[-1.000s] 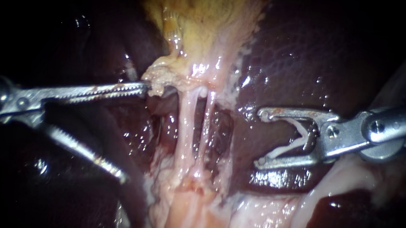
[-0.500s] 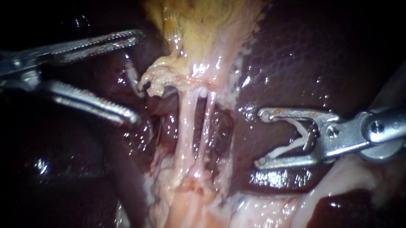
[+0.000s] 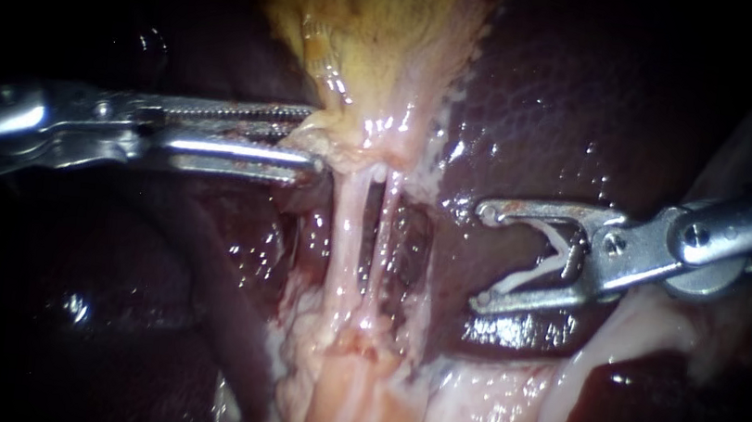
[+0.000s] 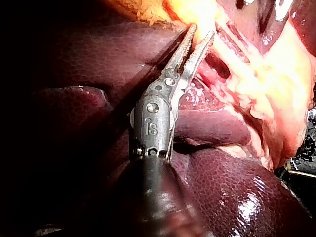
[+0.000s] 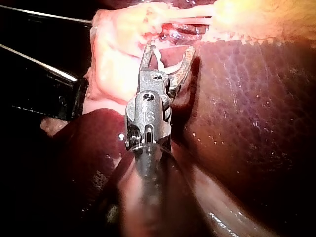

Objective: Grabbing gallbladder

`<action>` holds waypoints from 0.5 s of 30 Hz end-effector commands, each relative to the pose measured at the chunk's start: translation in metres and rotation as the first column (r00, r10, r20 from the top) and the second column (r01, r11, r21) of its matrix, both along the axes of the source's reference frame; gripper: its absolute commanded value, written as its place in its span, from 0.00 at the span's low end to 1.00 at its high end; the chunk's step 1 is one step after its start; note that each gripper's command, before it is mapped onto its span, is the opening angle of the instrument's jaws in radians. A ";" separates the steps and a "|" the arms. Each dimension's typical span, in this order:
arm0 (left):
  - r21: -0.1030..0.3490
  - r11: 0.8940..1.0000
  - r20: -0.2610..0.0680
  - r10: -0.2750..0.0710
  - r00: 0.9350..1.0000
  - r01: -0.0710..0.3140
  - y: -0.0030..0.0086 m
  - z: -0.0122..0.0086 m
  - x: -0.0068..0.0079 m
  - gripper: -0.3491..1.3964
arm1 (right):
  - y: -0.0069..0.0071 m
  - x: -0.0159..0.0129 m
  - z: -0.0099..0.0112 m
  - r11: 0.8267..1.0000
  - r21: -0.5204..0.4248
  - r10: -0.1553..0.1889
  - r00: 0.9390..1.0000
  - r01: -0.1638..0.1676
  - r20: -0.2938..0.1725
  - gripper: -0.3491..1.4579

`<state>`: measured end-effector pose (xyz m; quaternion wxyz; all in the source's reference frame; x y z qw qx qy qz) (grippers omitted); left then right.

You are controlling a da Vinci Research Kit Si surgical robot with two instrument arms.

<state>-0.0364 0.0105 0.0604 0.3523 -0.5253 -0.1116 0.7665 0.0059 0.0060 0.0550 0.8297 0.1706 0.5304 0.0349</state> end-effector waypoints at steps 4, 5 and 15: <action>0.015 1.000 -0.030 0.027 0.999 -0.026 0.0003 0.0002 0.0001 0.02 | 0.0000 0.0000 0.0000 1.000 0.000 0.000 1.000 0.000 0.000 0.47; 0.019 0.999 -0.036 0.033 0.999 -0.032 0.0004 0.0004 0.0002 0.00 | 0.0000 0.0000 0.0000 1.000 0.000 0.000 1.000 0.000 0.000 0.47; 0.082 0.996 -0.042 0.031 0.999 -0.028 0.0007 -0.0009 0.0016 0.00 | 0.0000 -0.0001 0.0000 1.000 0.000 -0.001 1.000 0.001 0.000 0.47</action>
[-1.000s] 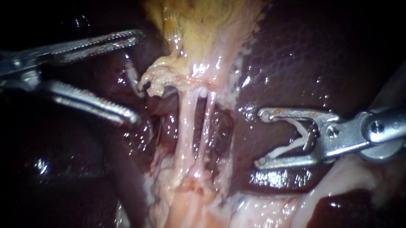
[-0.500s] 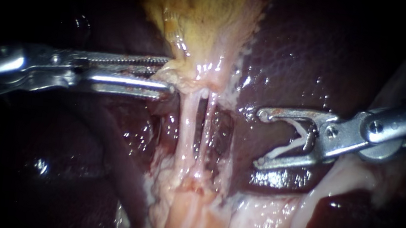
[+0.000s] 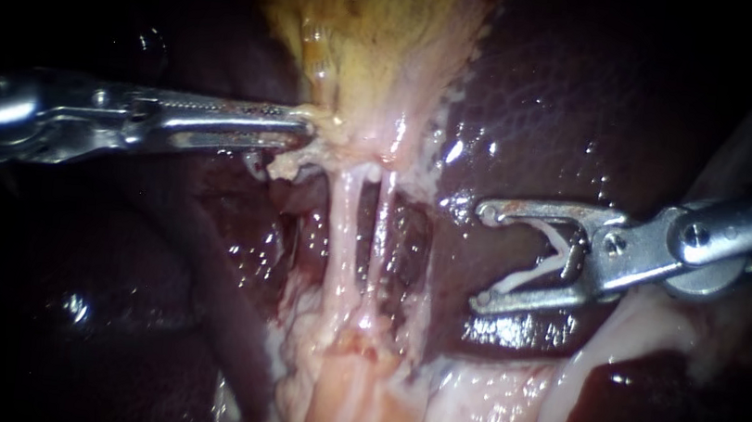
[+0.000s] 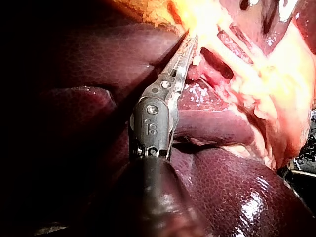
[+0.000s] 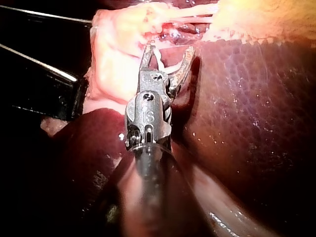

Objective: Grabbing gallbladder

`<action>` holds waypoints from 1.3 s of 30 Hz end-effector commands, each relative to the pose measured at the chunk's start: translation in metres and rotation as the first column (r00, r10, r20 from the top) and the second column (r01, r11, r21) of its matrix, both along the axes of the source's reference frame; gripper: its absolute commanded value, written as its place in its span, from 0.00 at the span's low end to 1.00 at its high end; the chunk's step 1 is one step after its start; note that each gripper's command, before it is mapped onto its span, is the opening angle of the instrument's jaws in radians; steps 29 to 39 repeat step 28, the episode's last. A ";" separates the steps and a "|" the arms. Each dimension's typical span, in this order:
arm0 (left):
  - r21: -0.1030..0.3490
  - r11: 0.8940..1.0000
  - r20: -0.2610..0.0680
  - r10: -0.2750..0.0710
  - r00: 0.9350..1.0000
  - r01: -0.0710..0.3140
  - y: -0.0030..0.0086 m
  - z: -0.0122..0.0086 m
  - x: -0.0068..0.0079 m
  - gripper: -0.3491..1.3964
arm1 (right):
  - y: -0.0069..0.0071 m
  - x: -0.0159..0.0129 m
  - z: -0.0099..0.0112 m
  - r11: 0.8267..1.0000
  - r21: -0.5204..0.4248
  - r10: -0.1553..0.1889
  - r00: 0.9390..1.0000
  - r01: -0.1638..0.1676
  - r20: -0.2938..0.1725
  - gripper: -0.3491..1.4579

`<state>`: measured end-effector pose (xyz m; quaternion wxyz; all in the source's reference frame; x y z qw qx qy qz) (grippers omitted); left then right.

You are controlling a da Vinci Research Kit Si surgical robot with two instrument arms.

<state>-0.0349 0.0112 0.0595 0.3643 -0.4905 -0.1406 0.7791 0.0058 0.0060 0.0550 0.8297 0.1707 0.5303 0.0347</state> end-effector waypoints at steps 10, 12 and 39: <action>0.025 0.999 0.036 -0.025 0.999 0.024 0.0024 -0.0057 0.0027 0.00 | 0.0000 -0.0001 0.0000 1.000 0.000 -0.001 1.000 0.001 -0.001 0.47; 0.025 0.999 0.039 -0.034 0.999 0.033 0.0027 -0.0065 0.0033 0.00 | 0.0000 -0.0001 0.0000 1.000 0.000 -0.001 1.000 0.001 -0.001 0.47; 0.026 0.998 0.032 -0.051 0.998 0.050 0.0028 -0.0072 0.0040 0.00 | 0.0000 -0.0001 0.0000 1.000 0.000 0.000 1.000 0.000 0.000 0.47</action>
